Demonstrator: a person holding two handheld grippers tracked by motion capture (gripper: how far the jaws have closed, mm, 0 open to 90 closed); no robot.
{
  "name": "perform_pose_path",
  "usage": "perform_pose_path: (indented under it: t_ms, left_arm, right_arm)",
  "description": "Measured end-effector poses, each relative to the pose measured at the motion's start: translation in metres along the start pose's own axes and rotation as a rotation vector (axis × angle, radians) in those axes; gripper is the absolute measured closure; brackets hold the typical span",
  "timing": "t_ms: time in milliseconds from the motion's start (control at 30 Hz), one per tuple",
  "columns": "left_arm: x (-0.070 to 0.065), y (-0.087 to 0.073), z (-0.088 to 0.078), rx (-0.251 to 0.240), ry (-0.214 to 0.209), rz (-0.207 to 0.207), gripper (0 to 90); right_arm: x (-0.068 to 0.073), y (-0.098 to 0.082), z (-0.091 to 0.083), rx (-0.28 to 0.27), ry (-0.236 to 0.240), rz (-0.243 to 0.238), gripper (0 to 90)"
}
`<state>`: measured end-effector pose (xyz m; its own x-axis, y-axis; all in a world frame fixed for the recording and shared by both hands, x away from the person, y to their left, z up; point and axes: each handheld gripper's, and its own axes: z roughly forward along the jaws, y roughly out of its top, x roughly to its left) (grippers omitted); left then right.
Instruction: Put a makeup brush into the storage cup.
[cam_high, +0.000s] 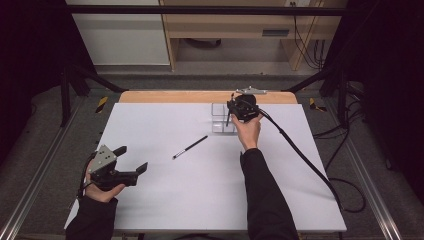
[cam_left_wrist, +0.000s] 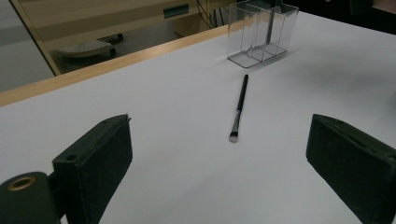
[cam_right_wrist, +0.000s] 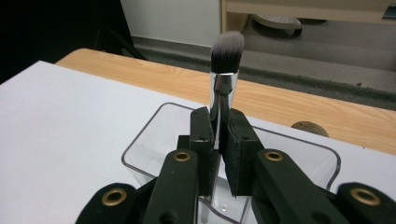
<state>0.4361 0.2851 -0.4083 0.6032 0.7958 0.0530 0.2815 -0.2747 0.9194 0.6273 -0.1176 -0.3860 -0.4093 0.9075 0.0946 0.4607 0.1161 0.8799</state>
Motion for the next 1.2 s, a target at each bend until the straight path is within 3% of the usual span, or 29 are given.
perform_pose_path:
  t_ms: [333,600,800,1200]
  left_arm:
    - [0.000,0.000,0.000,0.001,0.000,0.000,6.8]
    - [0.001,0.000,0.000,0.001,0.005,-0.004,6.8]
    - [0.001,0.000,0.000,0.000,0.006,-0.004,6.8]
    - [0.000,-0.001,0.002,0.008,0.007,-0.004,6.8]
  right_arm:
    - [0.000,-0.003,0.004,0.039,0.005,0.005,78.7]
    - [0.002,-0.001,-0.006,0.032,0.019,-0.011,72.4]
    - [0.002,0.000,-0.020,0.020,0.036,-0.018,62.2]
    - [0.004,-0.007,-0.065,-0.033,0.124,-0.051,39.7]
